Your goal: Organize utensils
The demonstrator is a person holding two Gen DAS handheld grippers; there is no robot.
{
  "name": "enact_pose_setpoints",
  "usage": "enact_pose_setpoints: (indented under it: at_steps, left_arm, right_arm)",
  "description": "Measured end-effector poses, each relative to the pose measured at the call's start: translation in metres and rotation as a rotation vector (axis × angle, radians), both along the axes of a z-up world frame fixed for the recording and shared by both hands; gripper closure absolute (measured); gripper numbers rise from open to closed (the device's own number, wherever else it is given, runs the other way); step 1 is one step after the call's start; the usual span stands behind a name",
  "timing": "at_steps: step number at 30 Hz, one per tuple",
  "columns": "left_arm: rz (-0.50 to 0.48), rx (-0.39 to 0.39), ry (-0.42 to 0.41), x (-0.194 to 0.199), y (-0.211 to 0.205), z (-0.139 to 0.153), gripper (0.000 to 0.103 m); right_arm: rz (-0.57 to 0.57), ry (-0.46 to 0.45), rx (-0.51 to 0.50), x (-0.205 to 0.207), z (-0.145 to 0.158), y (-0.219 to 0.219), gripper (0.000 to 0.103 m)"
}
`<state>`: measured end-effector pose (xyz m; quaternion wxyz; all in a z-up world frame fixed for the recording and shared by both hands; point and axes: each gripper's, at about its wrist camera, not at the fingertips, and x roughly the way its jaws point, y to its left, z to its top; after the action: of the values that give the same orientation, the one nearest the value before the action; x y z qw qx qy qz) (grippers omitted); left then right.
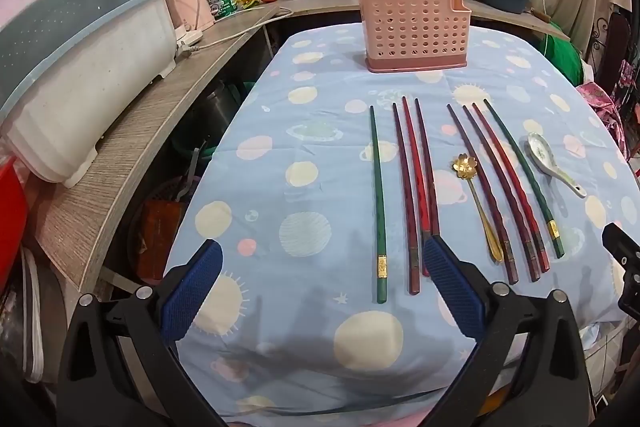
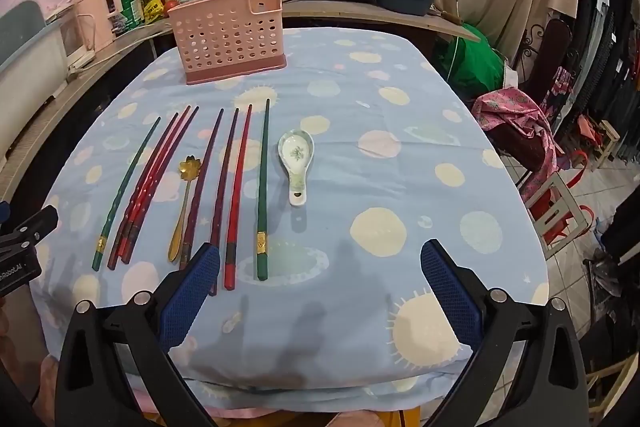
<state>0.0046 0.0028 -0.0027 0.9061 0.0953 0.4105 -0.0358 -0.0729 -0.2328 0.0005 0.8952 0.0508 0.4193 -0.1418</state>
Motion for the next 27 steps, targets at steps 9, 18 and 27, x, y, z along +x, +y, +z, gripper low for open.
enact_pose_setpoints:
  at_steps: [9, 18, 27]
  left_arm:
    - [-0.001, 0.001, 0.001, 0.0001, 0.0, 0.0003, 0.007]
    - [-0.001, 0.002, 0.0, 0.0009, -0.0003, 0.001, 0.007]
    - [-0.002, 0.002, 0.002, 0.0016, -0.0001, 0.0014, 0.007]
  right_arm:
    - [0.003, 0.001, 0.001, 0.001, 0.0, 0.0012, 0.007]
    - [0.005, 0.001, 0.001, 0.0011, 0.0003, 0.0012, 0.007]
    - [0.006, 0.0, 0.002, 0.001, 0.0009, 0.0022, 0.007]
